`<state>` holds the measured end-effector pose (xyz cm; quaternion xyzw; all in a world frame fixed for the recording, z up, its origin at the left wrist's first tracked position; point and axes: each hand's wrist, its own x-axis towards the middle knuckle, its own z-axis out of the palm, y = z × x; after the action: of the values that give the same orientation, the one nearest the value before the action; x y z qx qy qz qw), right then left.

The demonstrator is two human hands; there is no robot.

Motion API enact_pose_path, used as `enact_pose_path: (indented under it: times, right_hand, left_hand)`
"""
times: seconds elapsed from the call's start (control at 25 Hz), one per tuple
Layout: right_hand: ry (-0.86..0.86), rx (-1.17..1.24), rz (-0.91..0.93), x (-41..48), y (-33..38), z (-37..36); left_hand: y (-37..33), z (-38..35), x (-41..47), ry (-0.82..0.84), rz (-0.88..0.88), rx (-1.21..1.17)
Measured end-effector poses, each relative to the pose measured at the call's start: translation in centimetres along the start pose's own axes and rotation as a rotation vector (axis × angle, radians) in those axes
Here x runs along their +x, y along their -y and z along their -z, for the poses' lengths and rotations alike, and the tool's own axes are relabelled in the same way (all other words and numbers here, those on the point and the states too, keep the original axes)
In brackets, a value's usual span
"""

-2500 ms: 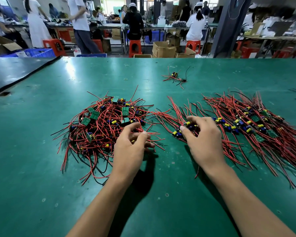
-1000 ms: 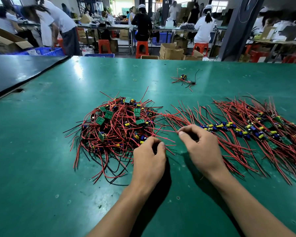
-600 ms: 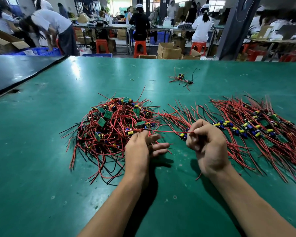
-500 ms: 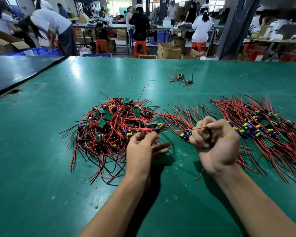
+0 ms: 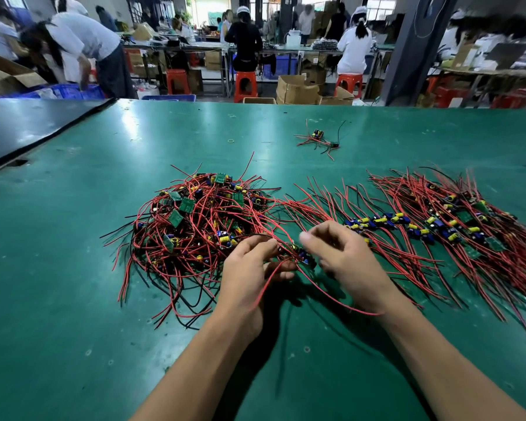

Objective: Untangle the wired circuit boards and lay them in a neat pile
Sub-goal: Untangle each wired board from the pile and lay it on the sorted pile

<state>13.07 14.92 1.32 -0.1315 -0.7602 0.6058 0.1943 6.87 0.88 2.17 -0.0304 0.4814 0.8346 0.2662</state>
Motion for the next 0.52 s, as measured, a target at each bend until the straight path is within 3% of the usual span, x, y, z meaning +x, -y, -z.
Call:
enact_pose_path:
  times: [0.12, 0.24, 0.4, 0.52]
  right_hand:
    - [0.146, -0.113, 0.061, -0.3, -0.5, -0.1]
    - [0.027, -0.167, 0.085, 0.0, -0.5, 0.0]
    - [-0.091, 0.029, 0.008, 0.2, -0.2, 0.1]
    - [-0.039, 0.331, -0.122, 0.0, 0.4, -0.5]
  left_hand:
    - [-0.3, -0.1, -0.2, 0.014, -0.002, -0.003]
    - [-0.2, 0.0, -0.4, 0.047, -0.078, 0.048]
    - [0.7, 0.7, -0.5, -0.126, -0.541, 0.766]
    - [0.7, 1.1, -0.4, -0.14, -0.751, 0.931]
